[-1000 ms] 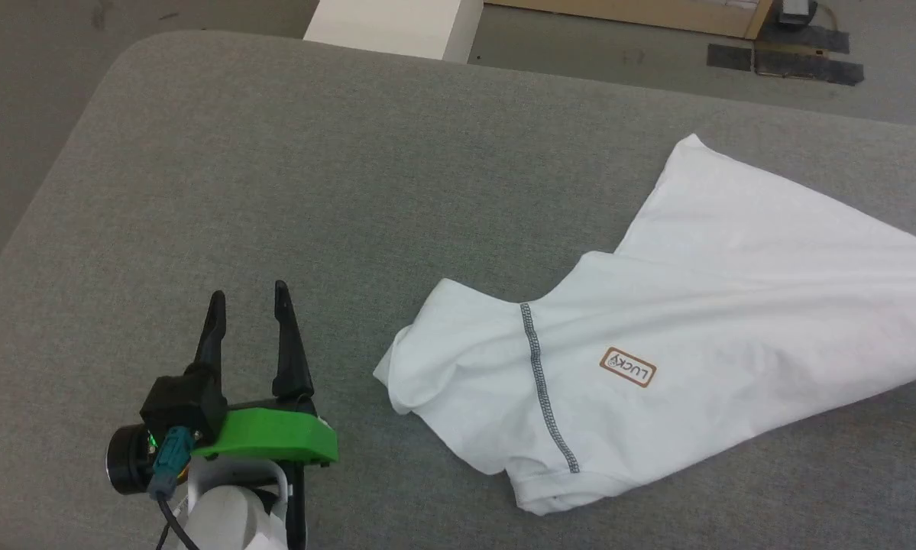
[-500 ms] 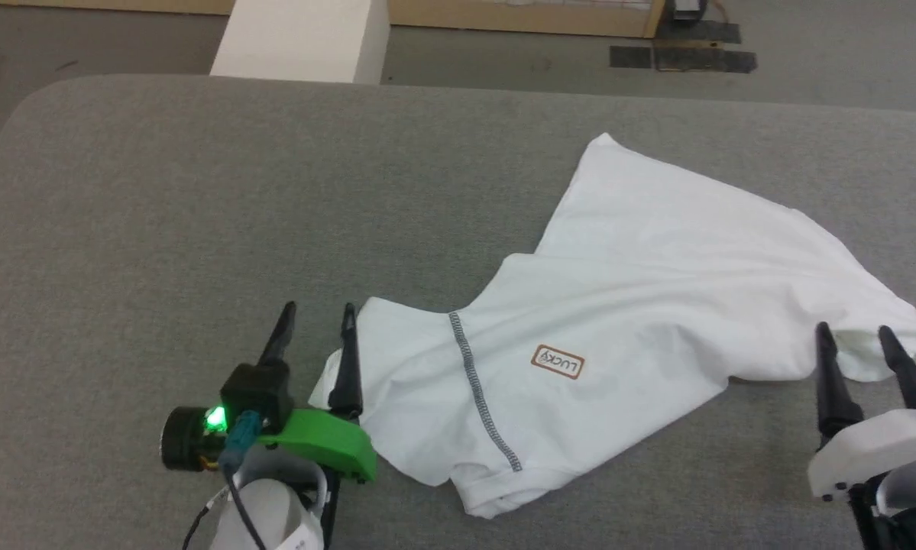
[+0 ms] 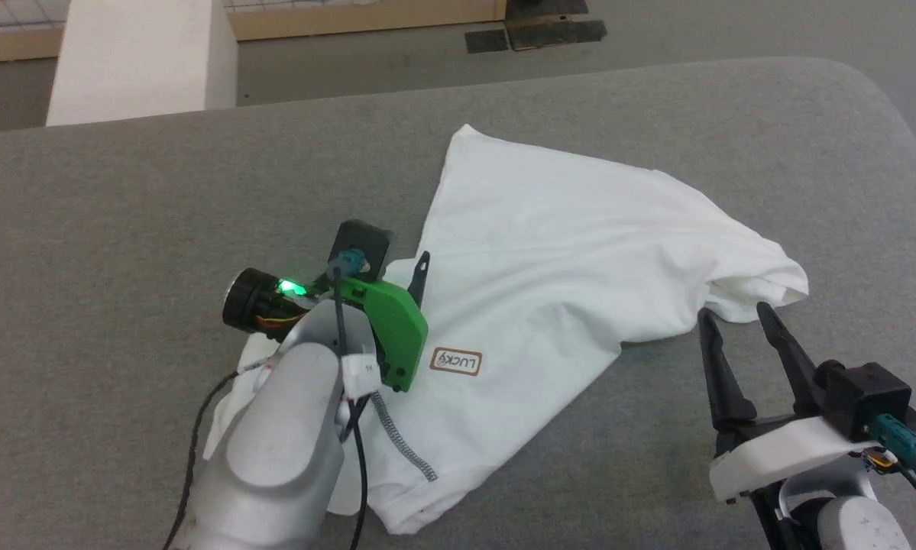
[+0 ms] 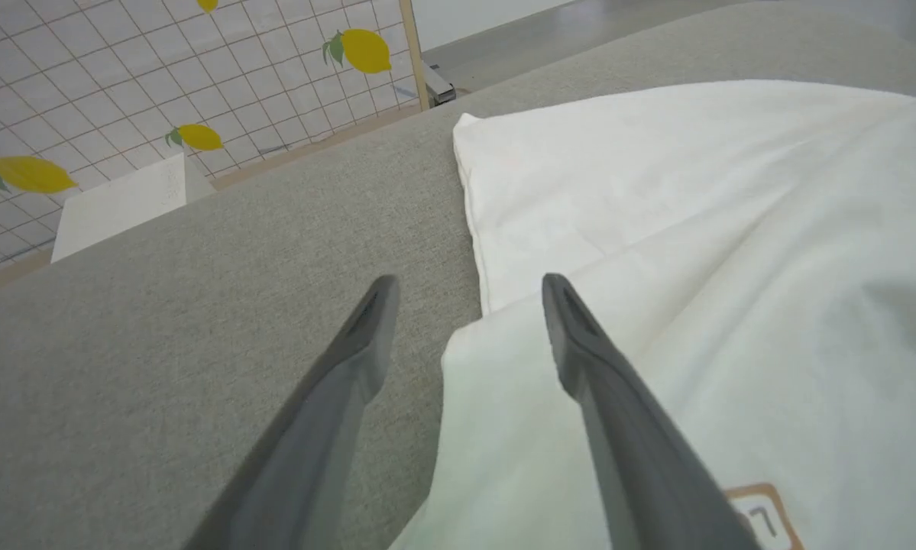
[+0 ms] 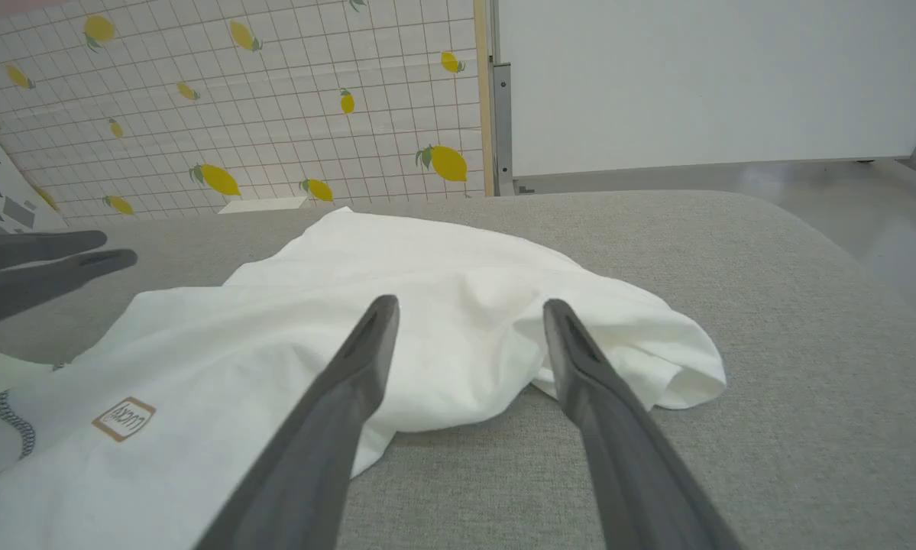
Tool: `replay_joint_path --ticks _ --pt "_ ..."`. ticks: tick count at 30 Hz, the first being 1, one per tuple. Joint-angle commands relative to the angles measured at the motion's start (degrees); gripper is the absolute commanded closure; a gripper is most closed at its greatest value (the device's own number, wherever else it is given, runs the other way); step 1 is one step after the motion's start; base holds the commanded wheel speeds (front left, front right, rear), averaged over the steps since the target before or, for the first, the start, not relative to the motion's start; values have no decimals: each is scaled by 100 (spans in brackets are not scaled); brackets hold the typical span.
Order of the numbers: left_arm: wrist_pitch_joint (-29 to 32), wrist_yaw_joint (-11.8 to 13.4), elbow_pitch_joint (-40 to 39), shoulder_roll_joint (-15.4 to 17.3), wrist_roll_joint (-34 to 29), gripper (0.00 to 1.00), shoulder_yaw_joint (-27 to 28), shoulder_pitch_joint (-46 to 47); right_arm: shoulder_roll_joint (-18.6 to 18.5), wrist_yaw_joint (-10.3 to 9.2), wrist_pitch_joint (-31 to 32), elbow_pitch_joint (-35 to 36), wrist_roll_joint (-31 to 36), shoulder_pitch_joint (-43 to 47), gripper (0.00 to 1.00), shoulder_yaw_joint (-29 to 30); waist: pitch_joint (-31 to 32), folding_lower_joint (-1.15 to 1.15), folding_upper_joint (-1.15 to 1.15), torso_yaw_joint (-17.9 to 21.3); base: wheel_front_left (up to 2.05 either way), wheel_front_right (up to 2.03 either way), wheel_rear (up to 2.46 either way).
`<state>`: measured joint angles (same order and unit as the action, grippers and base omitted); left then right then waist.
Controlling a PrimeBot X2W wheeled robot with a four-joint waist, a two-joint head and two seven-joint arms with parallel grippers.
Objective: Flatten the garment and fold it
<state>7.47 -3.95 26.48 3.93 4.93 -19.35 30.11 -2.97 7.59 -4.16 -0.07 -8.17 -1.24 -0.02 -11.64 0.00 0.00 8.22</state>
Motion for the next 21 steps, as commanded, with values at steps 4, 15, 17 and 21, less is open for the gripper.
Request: replay_joint_path --ticks 4,15,17,21 --pt "1102 -1 665 56 13 0 -10 518 8 -10 -129 -83 -114 -233 0 -131 -427 0 0 571 0 0 0" --pt "2500 -288 394 791 438 100 79 888 9 -10 -288 -227 -267 -405 0 -219 -593 0 0 738 0 0 0" --pt "2079 -139 76 1065 434 100 316 883 9 -10 -310 -230 -283 -431 0 -210 -591 0 0 708 0 0 0" --pt "1520 316 -258 1464 382 100 768 795 9 -10 -326 -208 -275 -474 0 -205 -601 0 0 619 0 0 0"
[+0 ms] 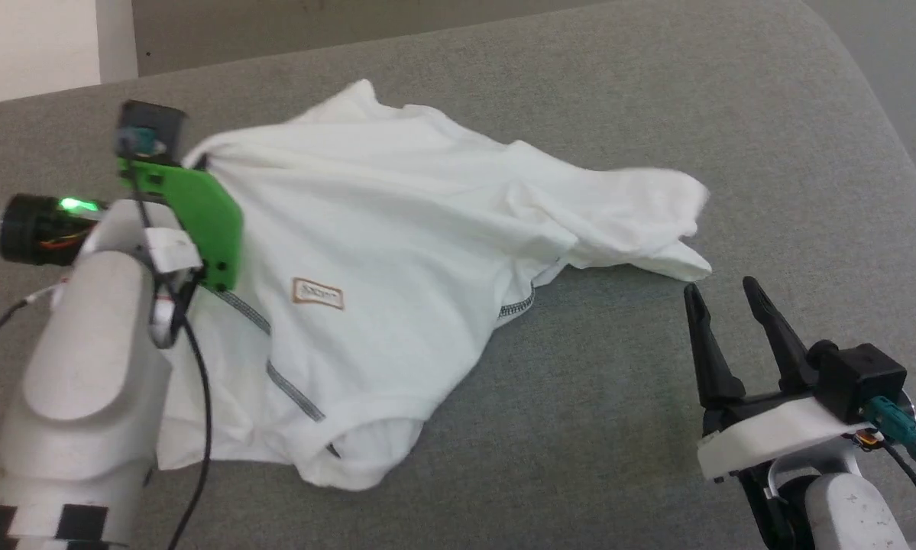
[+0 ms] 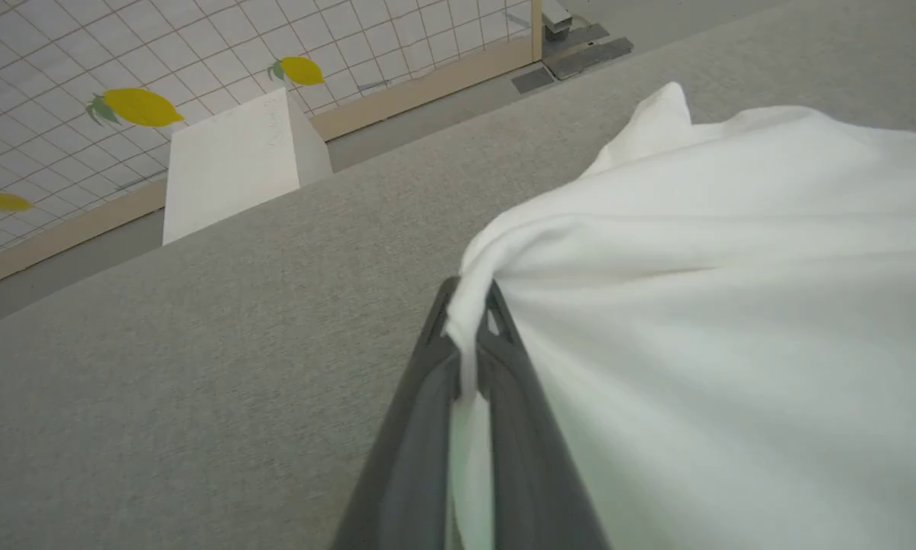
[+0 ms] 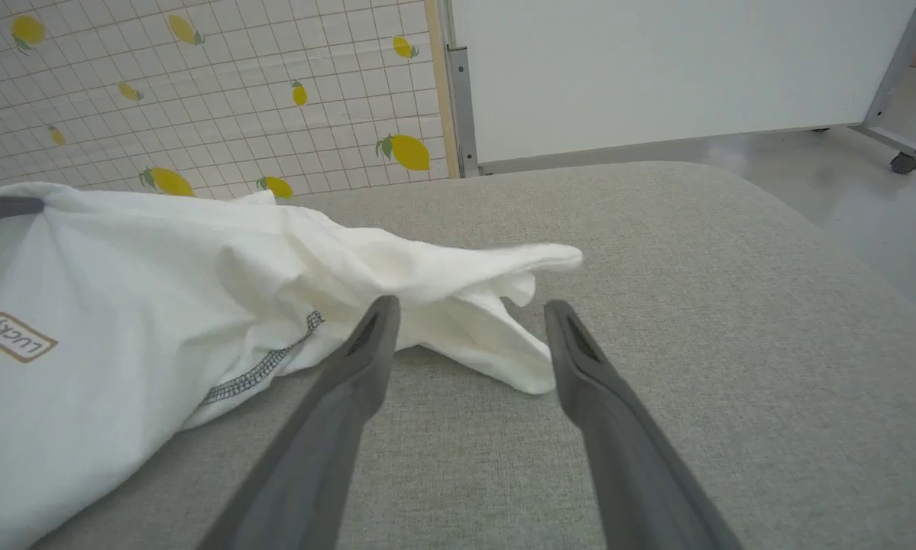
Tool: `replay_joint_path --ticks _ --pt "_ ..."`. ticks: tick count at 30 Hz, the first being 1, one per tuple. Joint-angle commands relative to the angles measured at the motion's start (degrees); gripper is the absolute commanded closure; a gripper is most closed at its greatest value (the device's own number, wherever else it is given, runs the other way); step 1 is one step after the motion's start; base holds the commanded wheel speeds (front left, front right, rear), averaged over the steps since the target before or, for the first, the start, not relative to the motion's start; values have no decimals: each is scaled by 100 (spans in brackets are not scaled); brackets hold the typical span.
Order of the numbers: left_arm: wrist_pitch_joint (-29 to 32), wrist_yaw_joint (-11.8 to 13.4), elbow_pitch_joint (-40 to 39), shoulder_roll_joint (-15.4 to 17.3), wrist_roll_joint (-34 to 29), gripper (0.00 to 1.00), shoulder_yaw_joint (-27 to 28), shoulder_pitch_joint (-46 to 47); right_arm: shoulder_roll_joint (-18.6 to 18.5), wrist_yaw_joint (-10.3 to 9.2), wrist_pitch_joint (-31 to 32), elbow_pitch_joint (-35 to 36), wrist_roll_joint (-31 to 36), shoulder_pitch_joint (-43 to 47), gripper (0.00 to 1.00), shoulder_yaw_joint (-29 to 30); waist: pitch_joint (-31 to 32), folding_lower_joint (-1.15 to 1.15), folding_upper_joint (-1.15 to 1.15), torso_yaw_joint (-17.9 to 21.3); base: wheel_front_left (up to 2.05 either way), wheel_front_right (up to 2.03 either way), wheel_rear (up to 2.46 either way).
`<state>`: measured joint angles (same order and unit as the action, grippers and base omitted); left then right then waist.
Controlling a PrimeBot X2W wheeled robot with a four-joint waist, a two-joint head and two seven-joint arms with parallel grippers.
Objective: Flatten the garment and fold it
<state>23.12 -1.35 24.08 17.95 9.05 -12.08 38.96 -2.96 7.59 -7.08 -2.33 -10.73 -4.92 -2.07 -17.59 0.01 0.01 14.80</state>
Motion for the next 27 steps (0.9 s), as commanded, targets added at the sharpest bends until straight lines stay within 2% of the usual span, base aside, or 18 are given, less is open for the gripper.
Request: replay_joint_path --ticks 1,5,10,11,12,16,20,23,27 --pt "-157 192 -66 155 -39 100 167 -128 8 -10 -31 29 -8 -118 0 -7 -17 -1 -1 -68 0 0 0" --pt "-405 647 -34 449 -38 100 594 -311 8 -10 -4 79 29 -193 0 -96 -86 -1 -1 -171 0 0 0" --pt "-569 1097 155 640 -110 100 861 -664 8 -10 109 85 55 -263 0 -222 -143 -1 -1 -285 0 0 0" --pt "-649 1102 187 608 -66 62 879 -737 8 -10 154 82 72 -277 0 -264 -149 -1 -1 -309 0 0 0" --pt "-707 1060 211 539 26 0 894 -793 8 -10 188 82 92 -289 0 -302 -151 -1 -1 -333 0 0 0" --pt "-1295 1065 198 301 196 0 940 -975 -39 -10 298 109 184 -407 0 -539 -125 -1 -1 -468 0 0 0" --pt "-2385 1249 -27 -59 320 0 1052 -1197 -82 -10 484 45 416 -616 0 -555 -71 -1 -1 -662 0 0 0" --pt "-3326 1299 -322 -427 445 0 1080 -1504 -81 -10 838 -133 586 -860 0 -546 -53 -1 -1 -848 0 0 0" --pt "-3755 1299 -733 -816 449 0 984 -1839 -181 -10 1602 -607 726 -1283 0 -517 -112 -1 -1 -1119 0 0 0"
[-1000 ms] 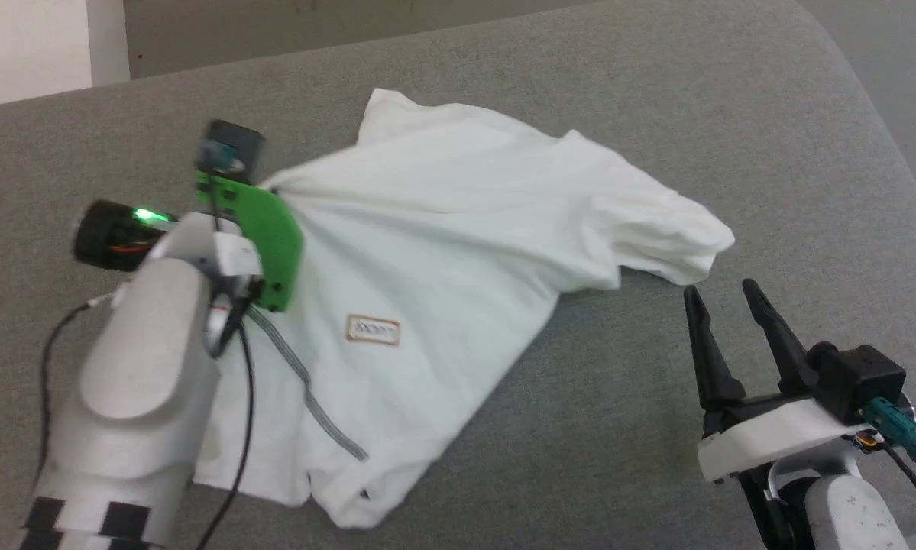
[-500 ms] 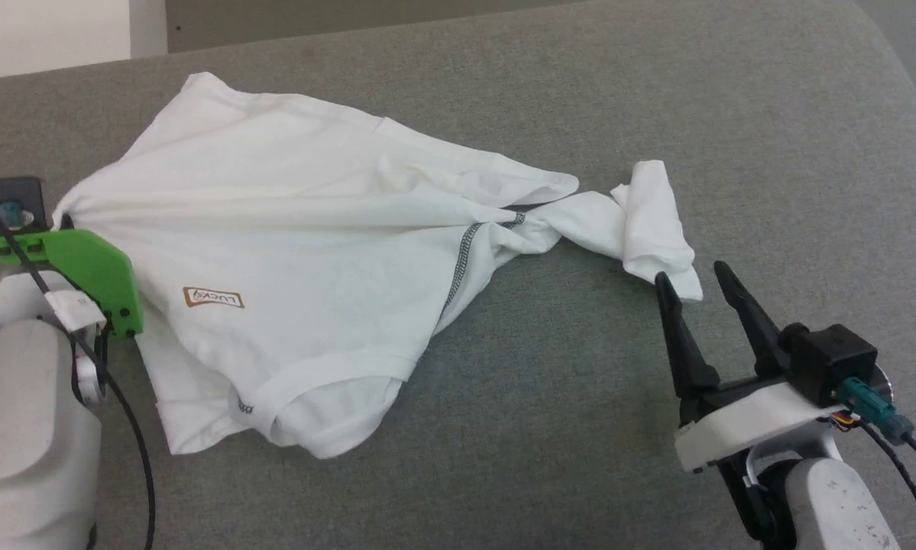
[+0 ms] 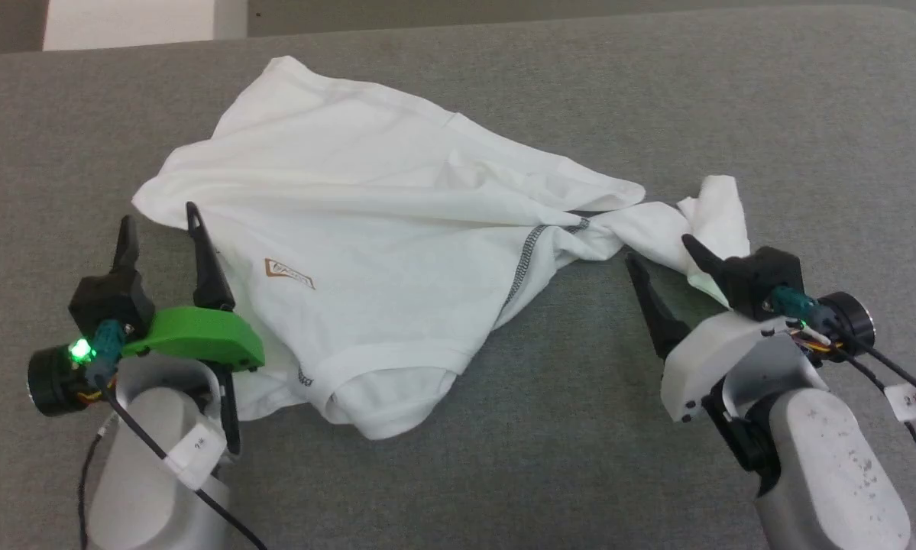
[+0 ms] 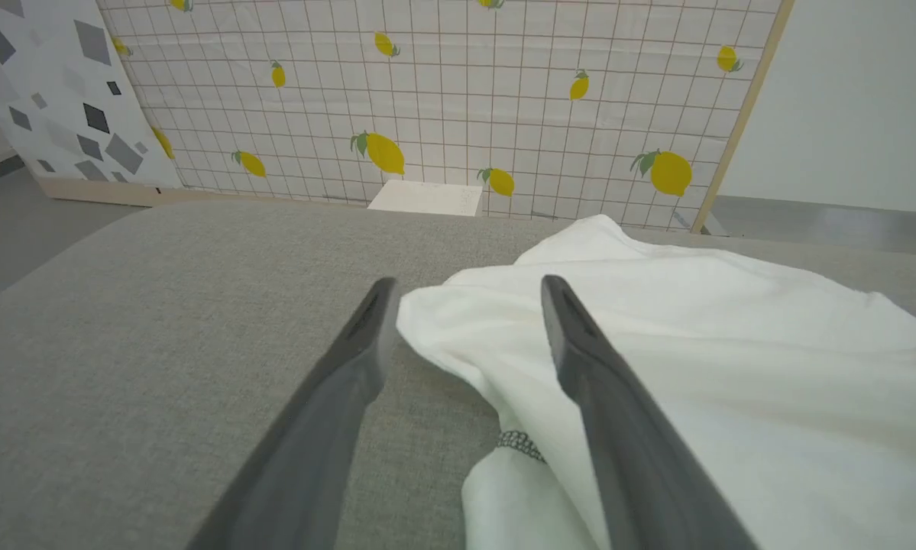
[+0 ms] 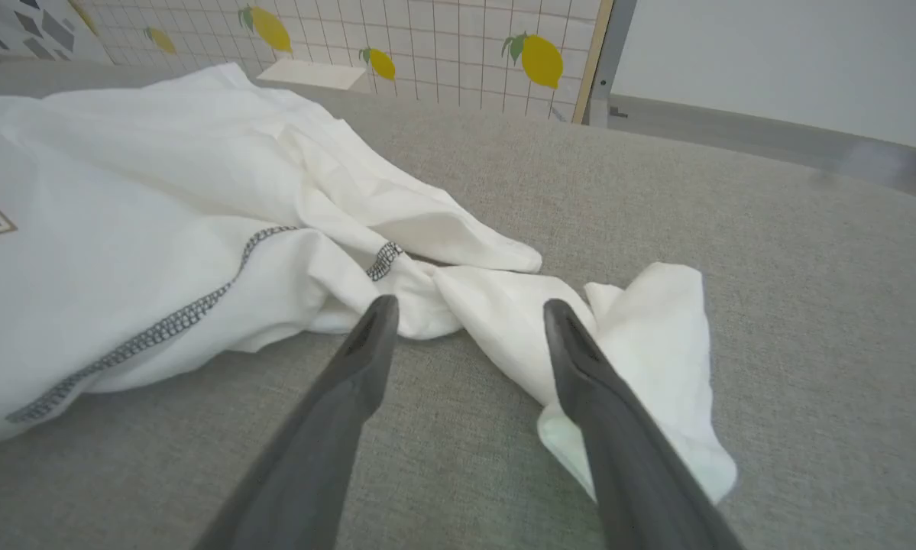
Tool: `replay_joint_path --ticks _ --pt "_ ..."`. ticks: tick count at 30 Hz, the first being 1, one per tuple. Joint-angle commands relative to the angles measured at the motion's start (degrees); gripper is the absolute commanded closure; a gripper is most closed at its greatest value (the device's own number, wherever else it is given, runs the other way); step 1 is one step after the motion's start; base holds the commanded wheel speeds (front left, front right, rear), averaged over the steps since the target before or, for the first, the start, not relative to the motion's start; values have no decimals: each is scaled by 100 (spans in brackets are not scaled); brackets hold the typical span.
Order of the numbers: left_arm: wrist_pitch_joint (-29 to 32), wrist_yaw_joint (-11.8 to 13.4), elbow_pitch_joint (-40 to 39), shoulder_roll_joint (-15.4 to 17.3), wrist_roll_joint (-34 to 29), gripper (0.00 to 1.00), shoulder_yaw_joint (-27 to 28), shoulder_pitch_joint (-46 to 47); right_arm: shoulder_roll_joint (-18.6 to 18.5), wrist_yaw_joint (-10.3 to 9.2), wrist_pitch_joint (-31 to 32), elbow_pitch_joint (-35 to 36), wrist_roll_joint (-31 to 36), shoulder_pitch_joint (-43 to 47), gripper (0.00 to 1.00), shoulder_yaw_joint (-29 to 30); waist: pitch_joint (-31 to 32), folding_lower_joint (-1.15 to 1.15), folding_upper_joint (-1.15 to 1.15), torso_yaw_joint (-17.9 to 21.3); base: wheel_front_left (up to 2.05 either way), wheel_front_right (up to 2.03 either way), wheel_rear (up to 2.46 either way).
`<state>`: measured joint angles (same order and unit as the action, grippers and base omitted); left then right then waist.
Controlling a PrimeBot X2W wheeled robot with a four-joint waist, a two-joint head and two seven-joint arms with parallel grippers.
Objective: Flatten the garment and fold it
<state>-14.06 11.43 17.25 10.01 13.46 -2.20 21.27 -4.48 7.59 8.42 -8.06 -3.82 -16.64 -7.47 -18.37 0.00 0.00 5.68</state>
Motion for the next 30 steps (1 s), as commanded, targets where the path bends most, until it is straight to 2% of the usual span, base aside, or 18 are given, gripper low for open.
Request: replay_joint_path --ticks 1,9,10,11,12,13,17,20,23,27,30 --pt "-64 32 -160 -104 -2 0 -10 -142 -57 -10 210 -153 75 -222 0 22 -46 0 0 -256 0 0 0" --pt "-92 -8 -1365 -566 -311 0 -36 -666 -378 -10 1566 -1326 189 -1027 0 30 -173 0 0 -642 0 0 0" --pt "-92 -23 -1445 -597 -346 0 -52 -738 -411 -10 1786 -1458 152 -1072 12 -12 -166 0 0 -666 0 0 0" --pt "-93 -37 -1506 -618 -364 0 -58 -786 -446 -10 1916 -1525 116 -1102 58 -41 -155 0 0 -677 0 0 0" --pt "-93 -47 -1558 -639 -380 0 -58 -845 -501 -10 2052 -1575 64 -1114 76 -83 -124 0 0 -687 0 0 0" --pt "-93 -44 -1585 -655 -391 0 -46 -906 -552 -10 2125 -1572 -6 -1106 100 -83 -83 0 0 -684 0 0 0" --pt "-93 -22 -1595 -688 -379 0 42 -1096 -740 -10 2295 -1320 -288 -817 100 134 134 0 0 -612 0 0 0" --pt "-93 -37 -1531 -698 -357 0 128 -1243 -916 -10 2403 -769 -423 -345 100 633 356 0 0 -501 0 0 0" --pt "-93 -73 -1482 -703 -359 0 222 -1383 -1031 -10 2585 -65 -354 226 100 1331 569 0 0 -364 0 0 0" --pt "-94 -159 -1415 -705 -400 0 300 -1494 -953 -10 2937 770 -252 899 100 2306 752 0 0 -228 0 0 0" --pt "-94 -239 -1366 -706 -427 0 300 -1560 -886 -10 3072 1038 -139 1188 100 2984 801 0 0 -180 0 0 0"
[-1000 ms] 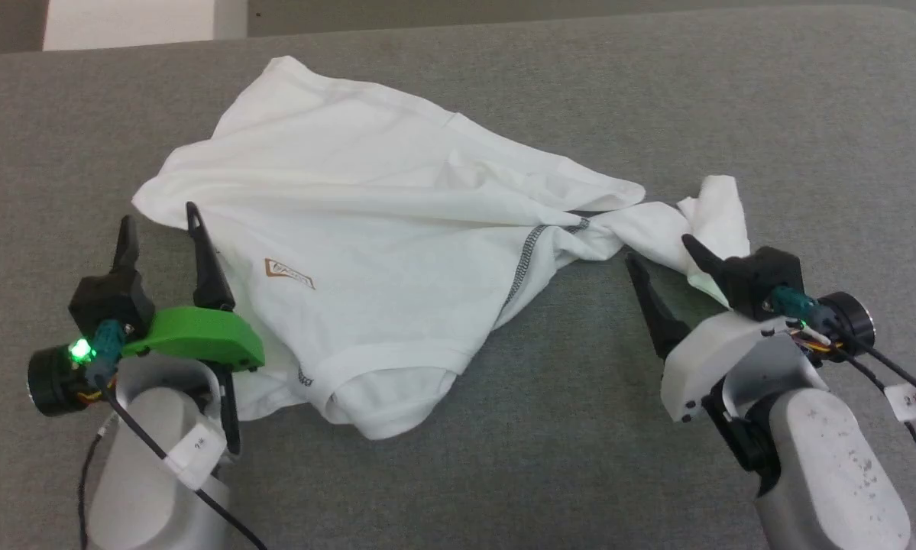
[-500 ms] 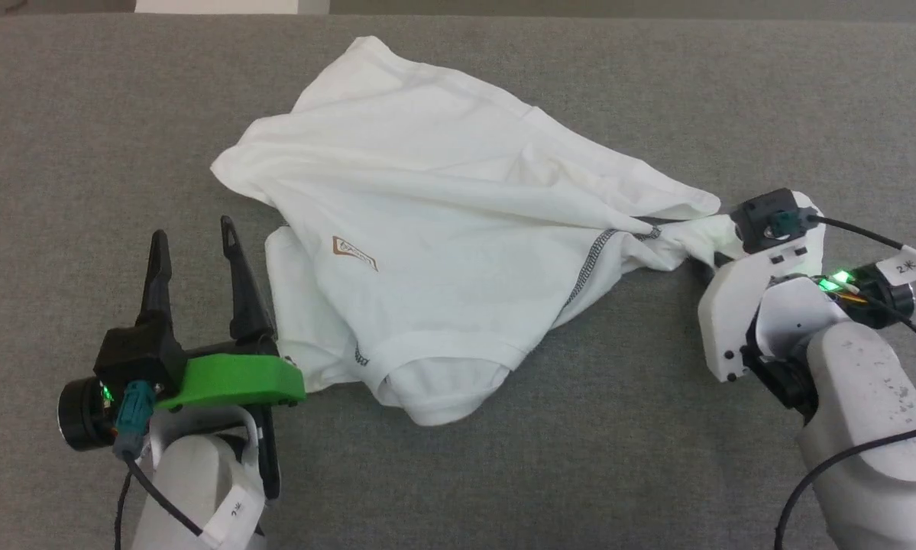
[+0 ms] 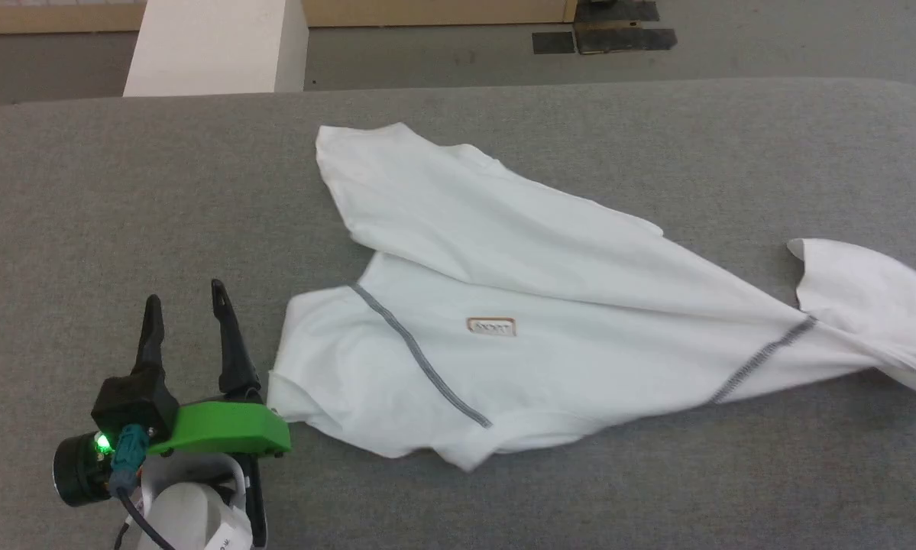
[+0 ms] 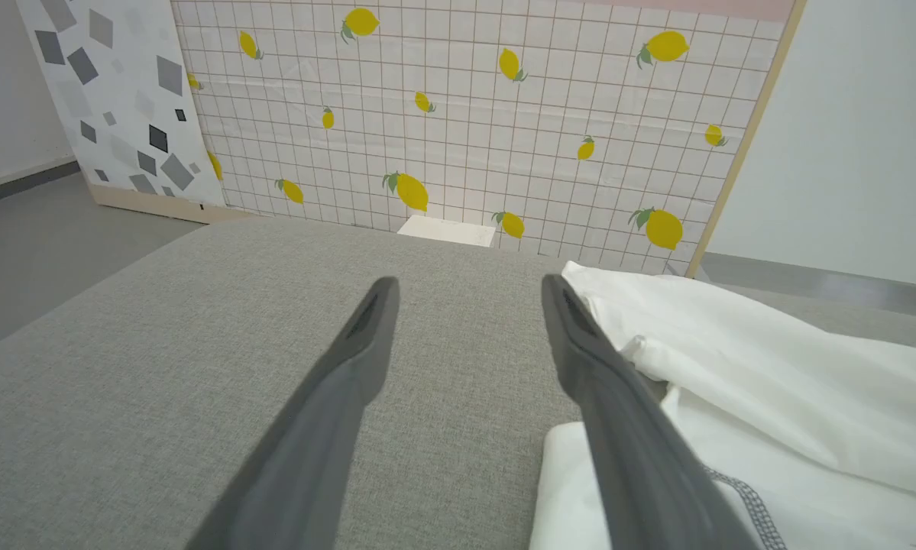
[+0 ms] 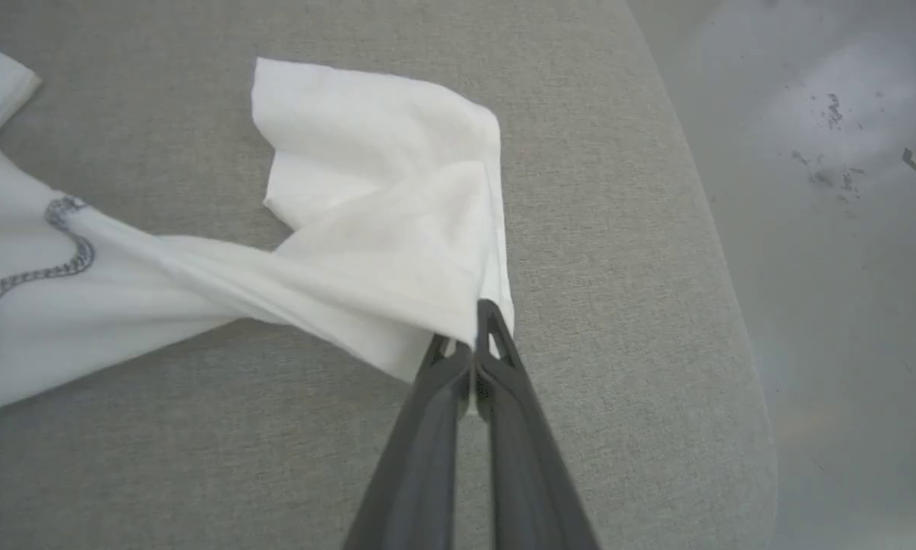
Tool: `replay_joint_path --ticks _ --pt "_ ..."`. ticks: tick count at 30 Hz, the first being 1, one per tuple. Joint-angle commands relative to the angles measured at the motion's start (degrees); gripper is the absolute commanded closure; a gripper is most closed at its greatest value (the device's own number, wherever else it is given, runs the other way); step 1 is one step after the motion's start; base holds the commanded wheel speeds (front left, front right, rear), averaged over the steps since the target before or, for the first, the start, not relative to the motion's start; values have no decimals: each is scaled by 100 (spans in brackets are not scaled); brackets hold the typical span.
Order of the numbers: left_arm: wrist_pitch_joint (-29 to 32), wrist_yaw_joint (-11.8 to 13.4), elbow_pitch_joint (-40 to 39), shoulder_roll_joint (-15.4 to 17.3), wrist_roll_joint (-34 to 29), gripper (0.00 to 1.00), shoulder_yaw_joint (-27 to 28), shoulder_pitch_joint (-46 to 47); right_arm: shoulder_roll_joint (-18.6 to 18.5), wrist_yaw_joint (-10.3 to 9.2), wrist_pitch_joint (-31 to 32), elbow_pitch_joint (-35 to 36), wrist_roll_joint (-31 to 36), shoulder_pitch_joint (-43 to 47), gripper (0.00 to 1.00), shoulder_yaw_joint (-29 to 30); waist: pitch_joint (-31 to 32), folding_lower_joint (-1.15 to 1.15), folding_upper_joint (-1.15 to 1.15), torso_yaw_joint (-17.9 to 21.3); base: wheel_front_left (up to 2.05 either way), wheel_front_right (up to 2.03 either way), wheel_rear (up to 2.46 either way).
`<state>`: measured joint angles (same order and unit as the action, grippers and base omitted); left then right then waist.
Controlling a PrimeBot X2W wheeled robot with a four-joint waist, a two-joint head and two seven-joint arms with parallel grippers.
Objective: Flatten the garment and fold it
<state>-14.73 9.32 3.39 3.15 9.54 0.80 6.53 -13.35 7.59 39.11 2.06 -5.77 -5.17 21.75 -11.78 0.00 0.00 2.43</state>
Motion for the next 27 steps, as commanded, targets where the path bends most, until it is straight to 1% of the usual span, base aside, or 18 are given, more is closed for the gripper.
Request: replay_joint_path --ticks 1,3,7,8,9,10,13,16,22,24,27 --pt "-27 -62 55 -20 -42 0 -13 -98 3 -10 5 26 117 103 100 254 150 0 0 157 0 0 0" --pt "-27 -119 151 -17 -55 0 -30 -90 76 -10 -39 -115 136 132 100 552 157 0 0 176 0 0 0" --pt "-25 -245 440 12 -82 0 -114 -95 146 -10 -333 -588 255 63 100 792 157 0 0 182 0 0 0" --pt "-8 -276 522 20 -79 0 -145 -107 179 -10 -422 -689 252 32 95 789 154 0 0 180 0 0 0" --pt "26 -308 600 37 -87 0 -185 -119 223 -10 -572 -775 251 -3 52 749 149 0 0 177 0 0 0" --pt "76 -332 655 45 -80 0 -209 -125 277 -10 -681 -828 223 -29 0 719 148 0 0 177 0 0 0" --pt "417 -429 801 78 -43 0 -312 -166 450 -10 -1123 -874 182 -66 0 560 150 0 0 193 0 0 0" --pt "820 -526 828 98 -3 0 -430 -214 611 -10 -1611 -763 67 -12 0 344 172 0 0 200 0 0 0" --pt "1763 -434 802 151 34 0 -486 -254 821 -10 -2666 -126 -132 348 0 -314 224 0 0 235 0 0 0" --pt "2162 -440 862 193 44 0 -528 -219 861 -10 -2950 44 -187 458 0 -551 225 0 0 248 0 0 0" --pt "2871 -586 973 237 168 0 -628 -116 888 -10 -3303 210 -292 587 0 -990 206 0 0 279 0 0 0"
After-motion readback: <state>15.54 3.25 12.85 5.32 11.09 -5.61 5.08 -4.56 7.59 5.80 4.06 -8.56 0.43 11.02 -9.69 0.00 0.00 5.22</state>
